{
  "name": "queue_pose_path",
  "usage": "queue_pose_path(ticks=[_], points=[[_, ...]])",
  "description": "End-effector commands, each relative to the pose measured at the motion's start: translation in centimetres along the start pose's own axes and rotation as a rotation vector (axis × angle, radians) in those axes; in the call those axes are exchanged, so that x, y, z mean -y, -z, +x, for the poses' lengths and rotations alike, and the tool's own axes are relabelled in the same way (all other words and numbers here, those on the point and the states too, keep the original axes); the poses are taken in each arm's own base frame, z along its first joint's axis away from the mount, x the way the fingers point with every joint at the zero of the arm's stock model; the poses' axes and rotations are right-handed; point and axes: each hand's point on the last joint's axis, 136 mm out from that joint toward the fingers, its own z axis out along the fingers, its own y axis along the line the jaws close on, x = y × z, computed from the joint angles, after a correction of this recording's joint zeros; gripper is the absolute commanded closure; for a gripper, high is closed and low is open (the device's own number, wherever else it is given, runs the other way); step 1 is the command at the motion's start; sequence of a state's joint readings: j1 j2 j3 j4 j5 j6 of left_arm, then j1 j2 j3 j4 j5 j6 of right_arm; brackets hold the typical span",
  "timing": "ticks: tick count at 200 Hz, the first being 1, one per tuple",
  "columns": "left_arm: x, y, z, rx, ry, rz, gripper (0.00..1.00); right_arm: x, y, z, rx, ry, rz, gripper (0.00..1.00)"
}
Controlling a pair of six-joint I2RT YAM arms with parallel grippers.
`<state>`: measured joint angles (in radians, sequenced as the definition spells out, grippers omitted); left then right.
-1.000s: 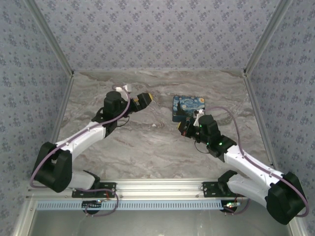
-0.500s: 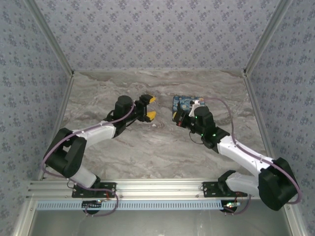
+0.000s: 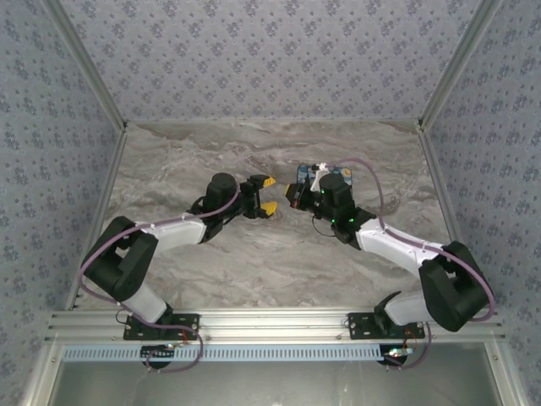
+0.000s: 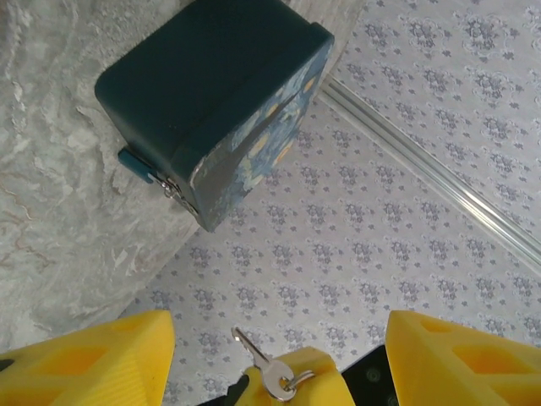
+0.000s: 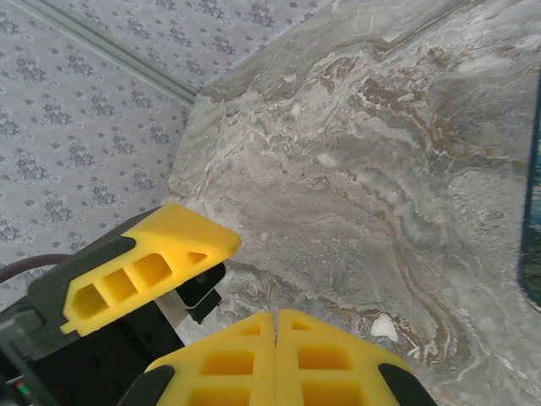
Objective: Unlock the padlock with the key
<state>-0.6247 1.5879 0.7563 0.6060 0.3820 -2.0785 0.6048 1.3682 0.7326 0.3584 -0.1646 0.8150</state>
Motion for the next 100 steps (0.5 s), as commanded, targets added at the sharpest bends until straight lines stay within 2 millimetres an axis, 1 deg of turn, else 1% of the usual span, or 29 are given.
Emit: queue_pose_path(ticks=[1,55,62,79,100], points=[[0.6,-0.4,0.9,-0.042,0.211,0.026,0.33,-2.3,-0.7,-1.0,0.024,0.024,-0.066,1.00],[0.2,-0.6,0.9,-0.040,0.223,0.024,0.34,-3.3,-1.8,0.1,-0.017,0.020,-0.101,1.00],[0.2,-0.7,0.8,-0.040,0.225,0.030,0.35,-3.4,-1.9,0.3,-0.024,0.017,-0.105,1.00],[0.2,-0.6,0.5,-0.035,0.236,0.044,0.42,-3.4,-1.8,0.8,-0.038,0.006,-0.110,1.00],[0.0,-0.6,0.4,-0.031,0.246,0.047,0.46,-3.4,-1.6,1.1,-0.045,-0.005,-0.113,1.00]])
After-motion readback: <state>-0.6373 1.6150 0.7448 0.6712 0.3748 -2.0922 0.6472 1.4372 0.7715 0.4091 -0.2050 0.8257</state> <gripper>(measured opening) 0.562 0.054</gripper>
